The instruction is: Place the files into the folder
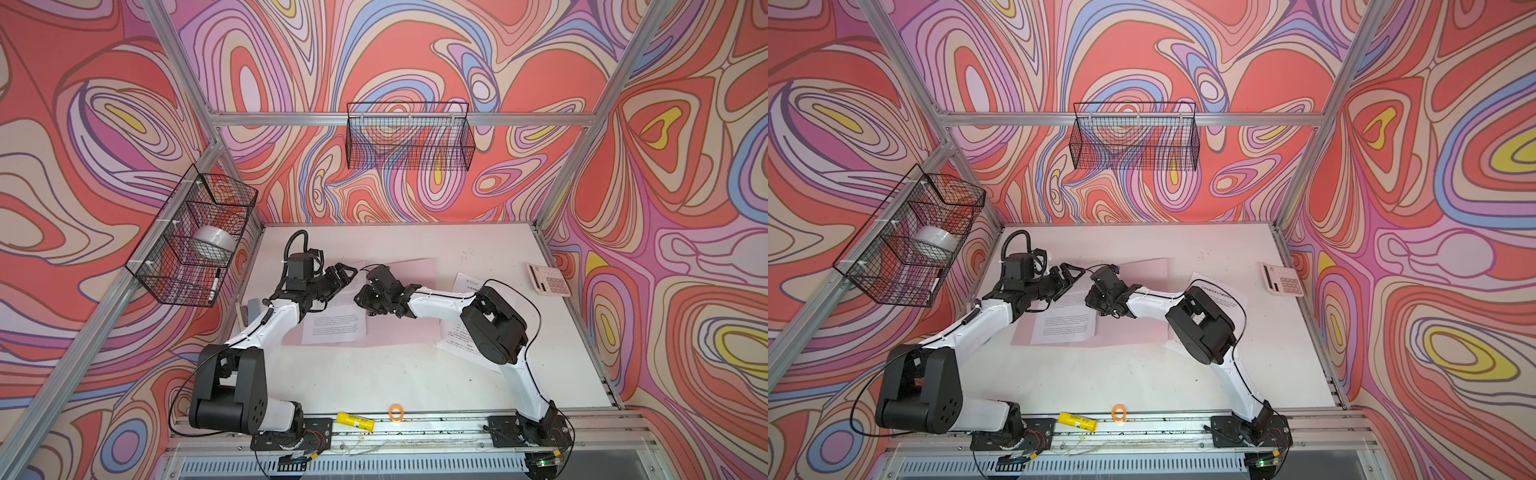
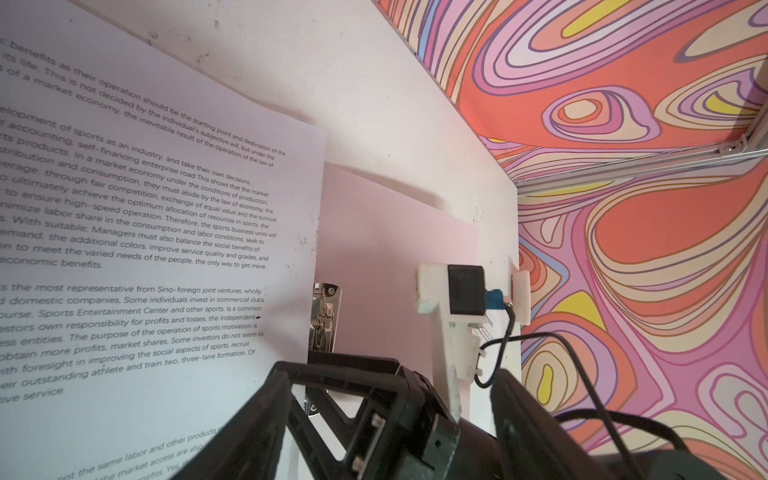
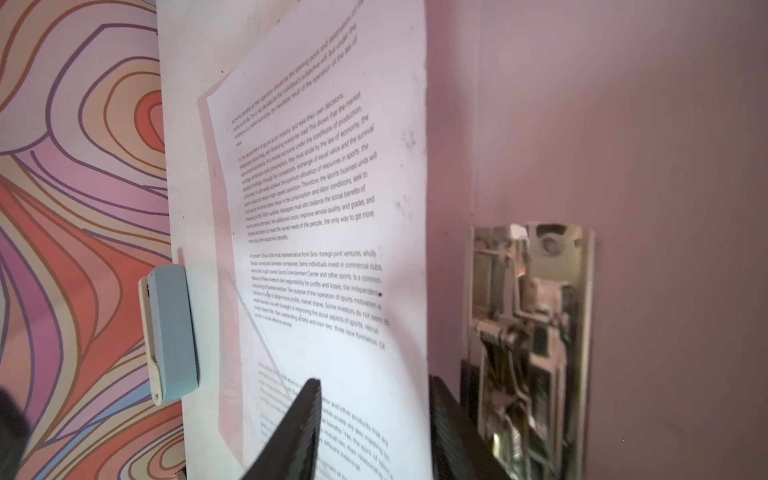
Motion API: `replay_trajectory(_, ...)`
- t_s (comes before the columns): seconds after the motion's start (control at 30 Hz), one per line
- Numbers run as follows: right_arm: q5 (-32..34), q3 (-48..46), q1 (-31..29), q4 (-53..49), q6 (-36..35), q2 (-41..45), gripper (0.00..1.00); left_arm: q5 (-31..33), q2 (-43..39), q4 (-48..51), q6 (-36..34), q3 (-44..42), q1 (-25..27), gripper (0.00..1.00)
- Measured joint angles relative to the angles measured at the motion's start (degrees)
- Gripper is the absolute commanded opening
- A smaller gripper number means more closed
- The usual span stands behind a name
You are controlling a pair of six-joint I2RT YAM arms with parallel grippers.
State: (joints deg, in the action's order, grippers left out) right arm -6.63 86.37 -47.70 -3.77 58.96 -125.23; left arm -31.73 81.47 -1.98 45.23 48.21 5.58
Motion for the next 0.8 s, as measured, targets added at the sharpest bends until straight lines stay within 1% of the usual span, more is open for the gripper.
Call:
replay_trajectory(0.27, -1.7, -7.3, -0.8, 4.2, 1.2, 3.1, 0.40, 0.0, 0.0, 0.0, 0.0, 0.0, 0.9, 0.76)
replay_trajectory(0.53, -1.2, -14.0, -3.1, 4.3, 3.0, 8.0, 0.39, 0.3, -0.1, 0.0, -0.2, -0.1, 2.3, 0.76)
replay_trajectory(0.8, -1.5, -19.3, -3.4, 6.2, 5.2, 10.0, 0.31, 0.9, -0.8, 0.0, -0.7, -0.1, 3.3, 0.76)
